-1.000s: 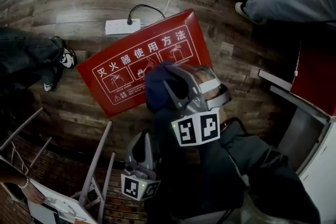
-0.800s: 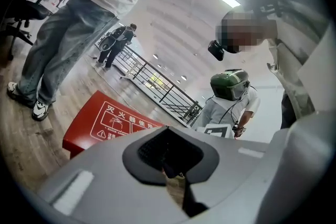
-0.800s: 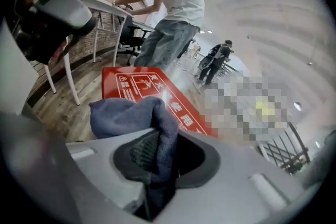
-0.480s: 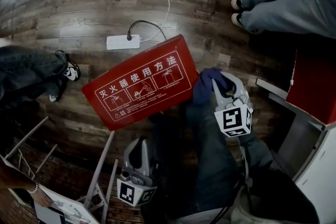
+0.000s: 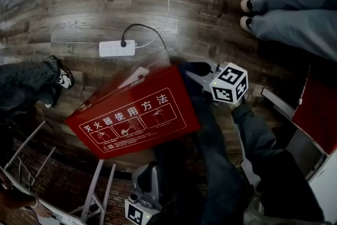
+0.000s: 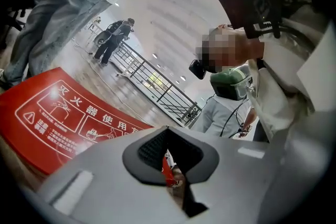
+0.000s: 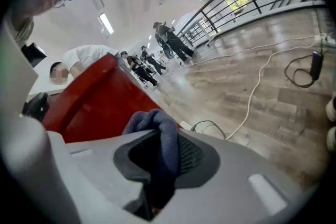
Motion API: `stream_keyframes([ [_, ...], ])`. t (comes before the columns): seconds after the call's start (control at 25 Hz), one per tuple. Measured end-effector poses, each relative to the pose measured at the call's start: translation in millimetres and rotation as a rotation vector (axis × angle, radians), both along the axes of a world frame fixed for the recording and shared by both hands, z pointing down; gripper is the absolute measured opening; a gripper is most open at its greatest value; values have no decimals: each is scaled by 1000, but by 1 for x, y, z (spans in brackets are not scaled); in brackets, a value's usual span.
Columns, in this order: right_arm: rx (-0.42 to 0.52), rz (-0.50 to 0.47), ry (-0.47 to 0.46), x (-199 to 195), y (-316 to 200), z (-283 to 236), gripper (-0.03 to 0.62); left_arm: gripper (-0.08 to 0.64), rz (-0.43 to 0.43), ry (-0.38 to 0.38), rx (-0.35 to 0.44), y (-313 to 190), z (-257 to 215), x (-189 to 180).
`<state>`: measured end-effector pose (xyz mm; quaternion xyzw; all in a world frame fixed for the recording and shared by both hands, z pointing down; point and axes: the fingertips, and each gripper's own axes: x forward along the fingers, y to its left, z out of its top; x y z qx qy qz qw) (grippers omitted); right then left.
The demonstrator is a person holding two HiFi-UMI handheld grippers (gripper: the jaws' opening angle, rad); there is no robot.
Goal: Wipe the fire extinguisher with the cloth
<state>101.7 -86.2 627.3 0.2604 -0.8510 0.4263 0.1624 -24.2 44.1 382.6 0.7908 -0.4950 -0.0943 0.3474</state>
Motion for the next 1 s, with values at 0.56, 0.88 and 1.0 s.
stream_keyframes([
  [0.56,-3,-50,22,3,89,-38,64,-8,-3,-18,-18,-29,19,13],
  [0.88,-171,14,136,-2,10,80,66,-8,40,-17,-14,-34,21,16],
  [1.0,-326,69,141,0,15,124,66,-8,47,-20,-17,-35,23,15],
])
